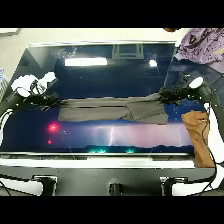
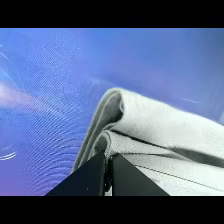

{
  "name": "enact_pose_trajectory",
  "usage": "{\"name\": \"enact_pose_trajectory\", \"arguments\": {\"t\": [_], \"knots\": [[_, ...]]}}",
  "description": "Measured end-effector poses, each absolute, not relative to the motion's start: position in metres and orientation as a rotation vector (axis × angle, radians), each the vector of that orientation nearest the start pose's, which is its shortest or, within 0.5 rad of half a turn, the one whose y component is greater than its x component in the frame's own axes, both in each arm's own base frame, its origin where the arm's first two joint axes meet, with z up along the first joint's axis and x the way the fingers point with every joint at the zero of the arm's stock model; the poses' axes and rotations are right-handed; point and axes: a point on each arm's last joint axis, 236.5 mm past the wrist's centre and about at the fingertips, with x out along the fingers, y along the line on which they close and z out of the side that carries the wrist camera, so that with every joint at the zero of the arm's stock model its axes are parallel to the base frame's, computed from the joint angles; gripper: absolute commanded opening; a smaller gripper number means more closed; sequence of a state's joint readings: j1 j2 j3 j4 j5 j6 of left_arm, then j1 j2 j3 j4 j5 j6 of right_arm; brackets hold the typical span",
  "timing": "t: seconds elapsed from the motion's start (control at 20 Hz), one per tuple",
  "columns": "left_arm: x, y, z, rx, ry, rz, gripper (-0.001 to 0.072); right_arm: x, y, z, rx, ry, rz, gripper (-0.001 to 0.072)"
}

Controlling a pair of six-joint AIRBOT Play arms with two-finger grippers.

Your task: Fold the clothes and pants, and hang the long-sleeved shirts on hangers.

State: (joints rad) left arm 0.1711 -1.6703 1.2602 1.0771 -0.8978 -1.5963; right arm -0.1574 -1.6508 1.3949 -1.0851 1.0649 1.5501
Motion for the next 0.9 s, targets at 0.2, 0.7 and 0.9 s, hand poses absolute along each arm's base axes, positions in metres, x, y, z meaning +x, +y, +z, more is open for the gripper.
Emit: {"name": "enact_pose_trajectory", "arguments": {"t": [0.2, 0.7, 0.9], "knots": [[0.469, -0.013, -0.1, -0.63, 1.27, 0.026, 0.0017, 0.479, 0.024, -0.059, 0.592, 1.285, 0.08, 0.0029], [0.488, -0.022, -0.079, -0.601, 1.236, -0.014, 0.0542, 0.477, 0.033, -0.049, 0.629, 1.342, 0.129, 0.0451], [0.502, -0.019, -0.028, -0.569, 1.169, -0.051, 0.0542, 0.482, -0.005, -0.003, 0.621, 1.308, 0.123, 0.0677]]}}
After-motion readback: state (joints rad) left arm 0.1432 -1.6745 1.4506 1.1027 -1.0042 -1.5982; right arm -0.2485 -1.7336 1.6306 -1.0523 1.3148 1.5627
